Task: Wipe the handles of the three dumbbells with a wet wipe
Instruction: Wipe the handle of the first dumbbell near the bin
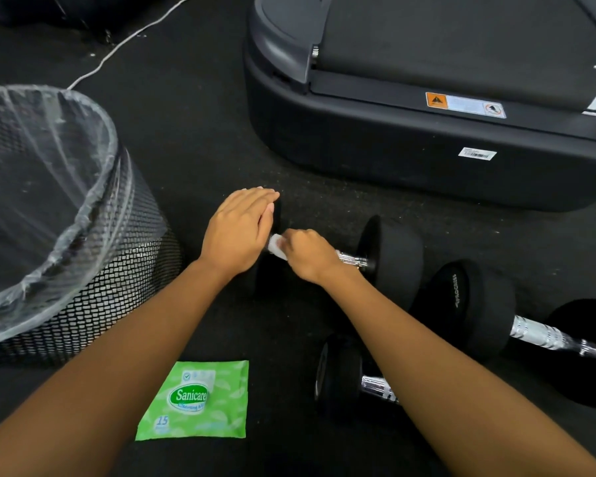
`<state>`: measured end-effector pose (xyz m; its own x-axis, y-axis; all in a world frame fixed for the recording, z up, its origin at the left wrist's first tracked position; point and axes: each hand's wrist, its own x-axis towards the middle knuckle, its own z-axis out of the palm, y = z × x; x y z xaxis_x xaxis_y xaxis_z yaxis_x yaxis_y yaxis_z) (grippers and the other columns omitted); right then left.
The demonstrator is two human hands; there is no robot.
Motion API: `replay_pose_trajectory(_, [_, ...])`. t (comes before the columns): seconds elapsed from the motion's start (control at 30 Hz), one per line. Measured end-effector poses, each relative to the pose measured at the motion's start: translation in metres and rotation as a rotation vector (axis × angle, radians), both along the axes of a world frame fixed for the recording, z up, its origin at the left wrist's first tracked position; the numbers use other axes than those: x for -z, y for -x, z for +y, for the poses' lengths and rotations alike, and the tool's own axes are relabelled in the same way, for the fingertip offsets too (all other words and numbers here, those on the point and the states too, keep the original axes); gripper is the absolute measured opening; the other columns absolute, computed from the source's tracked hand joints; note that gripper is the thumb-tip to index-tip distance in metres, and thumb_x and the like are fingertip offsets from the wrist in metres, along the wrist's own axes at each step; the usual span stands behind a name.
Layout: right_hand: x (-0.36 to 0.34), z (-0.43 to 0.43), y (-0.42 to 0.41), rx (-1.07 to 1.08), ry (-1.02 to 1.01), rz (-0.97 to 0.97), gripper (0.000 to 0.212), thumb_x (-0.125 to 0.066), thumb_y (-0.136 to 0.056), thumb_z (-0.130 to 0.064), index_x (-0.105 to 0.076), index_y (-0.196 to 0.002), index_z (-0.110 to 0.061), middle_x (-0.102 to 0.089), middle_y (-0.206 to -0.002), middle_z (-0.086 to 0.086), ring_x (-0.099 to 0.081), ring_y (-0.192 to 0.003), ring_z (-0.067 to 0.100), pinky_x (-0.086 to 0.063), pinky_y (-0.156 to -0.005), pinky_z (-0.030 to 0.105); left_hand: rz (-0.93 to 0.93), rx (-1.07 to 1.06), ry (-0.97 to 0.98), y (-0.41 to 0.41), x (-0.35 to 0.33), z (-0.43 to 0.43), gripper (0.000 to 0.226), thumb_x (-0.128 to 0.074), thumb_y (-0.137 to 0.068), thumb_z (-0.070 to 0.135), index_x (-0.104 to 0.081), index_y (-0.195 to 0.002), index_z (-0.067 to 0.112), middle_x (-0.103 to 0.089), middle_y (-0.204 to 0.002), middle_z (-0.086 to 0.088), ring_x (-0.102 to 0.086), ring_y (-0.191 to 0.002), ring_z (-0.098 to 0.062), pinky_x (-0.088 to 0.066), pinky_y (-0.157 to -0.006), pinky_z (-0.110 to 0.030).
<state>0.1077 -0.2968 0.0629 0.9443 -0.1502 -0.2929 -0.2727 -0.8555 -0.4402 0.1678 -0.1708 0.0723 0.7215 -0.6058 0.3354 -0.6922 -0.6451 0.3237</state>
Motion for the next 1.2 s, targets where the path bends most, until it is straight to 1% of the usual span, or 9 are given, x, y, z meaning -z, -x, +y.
replay_pose_trajectory(0.2, [-0.002,-0.014,0.019,-0.047,0.017,-0.096,0.034,-0.051,-0.094,-0.019,-0.049,-0.127,-0.013,-0.055,-0.124,0.009,-0.046,-0.117,0.023,-0.039,-0.092,0.035,-0.009,0.005,0.019,0.002,-0.001,0.000,0.047,-0.027,-0.096,0.028,-0.059,-0.123,0.008,-0.061,-0.124,-0.007,-0.051,-0.121,-0.017,-0.026,-0.108,-0.028])
replay_pose_trajectory(0.3, [-0.002,-0.022,0.024,0.017,-0.007,-0.095,0.033,-0.051,-0.094,-0.022,-0.052,-0.126,-0.013,-0.057,-0.123,0.008,-0.048,-0.115,0.024,-0.042,-0.093,0.038,-0.018,0.008,0.025,0.002,-0.001,0.000,0.046,-0.028,-0.096,0.027,-0.060,-0.122,0.008,-0.062,-0.123,-0.006,-0.052,-0.121,-0.017,-0.027,-0.108,-0.029])
replay_pose_trajectory(0.4, [0.000,-0.009,0.015,0.027,0.050,-0.103,0.030,-0.045,-0.097,-0.023,-0.056,-0.121,-0.010,-0.060,-0.115,0.013,-0.053,-0.107,0.027,-0.044,-0.087,0.037,-0.018,0.003,0.020,0.001,0.000,-0.001,0.046,-0.028,-0.096,0.027,-0.060,-0.122,0.008,-0.062,-0.123,-0.006,-0.052,-0.121,-0.017,-0.027,-0.108,-0.028])
replay_pose_trajectory(0.53, [0.005,0.008,0.003,-0.016,0.073,-0.113,0.022,-0.048,-0.094,-0.012,-0.057,-0.112,-0.006,-0.061,-0.109,0.015,-0.056,-0.102,0.030,-0.044,-0.083,0.036,-0.024,0.000,0.017,0.000,0.002,0.000,0.045,-0.028,-0.096,0.027,-0.060,-0.122,0.009,-0.062,-0.123,-0.006,-0.052,-0.121,-0.017,-0.026,-0.108,-0.026])
replay_pose_trajectory(0.63, [0.005,0.010,0.010,-0.027,0.091,-0.196,0.029,-0.053,-0.091,-0.009,-0.053,-0.119,-0.007,-0.060,-0.113,0.012,-0.054,-0.107,0.026,-0.042,-0.090,0.033,-0.030,0.000,0.016,0.000,0.001,0.000,0.045,-0.028,-0.096,0.028,-0.060,-0.122,0.009,-0.062,-0.123,-0.006,-0.052,-0.121,-0.017,-0.025,-0.107,-0.026])
replay_pose_trajectory(0.73, [0.008,0.007,0.024,-0.067,0.098,-0.263,0.043,-0.059,-0.084,-0.003,-0.046,-0.125,-0.009,-0.054,-0.124,0.009,-0.047,-0.115,0.023,-0.032,-0.101,0.029,-0.023,0.003,0.009,0.000,0.000,0.000,0.047,-0.026,-0.096,0.029,-0.059,-0.123,0.009,-0.062,-0.124,-0.006,-0.051,-0.121,-0.016,-0.026,-0.108,-0.027])
replay_pose_trajectory(0.8, [0.009,0.007,0.026,-0.053,0.106,-0.279,0.045,-0.061,-0.083,-0.004,-0.045,-0.124,-0.010,-0.052,-0.126,0.007,-0.045,-0.117,0.021,-0.029,-0.104,0.028,-0.023,0.004,0.007,0.000,0.000,0.000,0.047,-0.026,-0.096,0.029,-0.059,-0.123,0.008,-0.062,-0.123,-0.006,-0.052,-0.121,-0.016,-0.027,-0.108,-0.029])
replay_pose_trajectory(1.03, [0.005,0.022,0.012,-0.049,0.213,-0.313,0.045,-0.065,-0.079,-0.009,-0.046,-0.120,-0.008,-0.052,-0.121,0.009,-0.046,-0.114,0.023,-0.029,-0.105,0.032,-0.022,0.002,-0.005,-0.002,0.002,0.000,0.046,-0.026,-0.096,0.028,-0.058,-0.124,0.009,-0.061,-0.125,-0.005,-0.050,-0.122,-0.015,-0.024,-0.108,-0.026])
replay_pose_trajectory(1.2, [0.010,0.007,0.024,-0.073,0.184,-0.344,0.038,-0.062,-0.083,-0.010,-0.050,-0.119,-0.009,-0.053,-0.118,0.007,-0.046,-0.110,0.021,-0.029,-0.102,0.029,-0.028,0.007,-0.003,-0.001,0.000,0.000,0.046,-0.027,-0.096,0.028,-0.058,-0.124,0.009,-0.061,-0.124,-0.006,-0.051,-0.122,-0.016,-0.024,-0.108,-0.025])
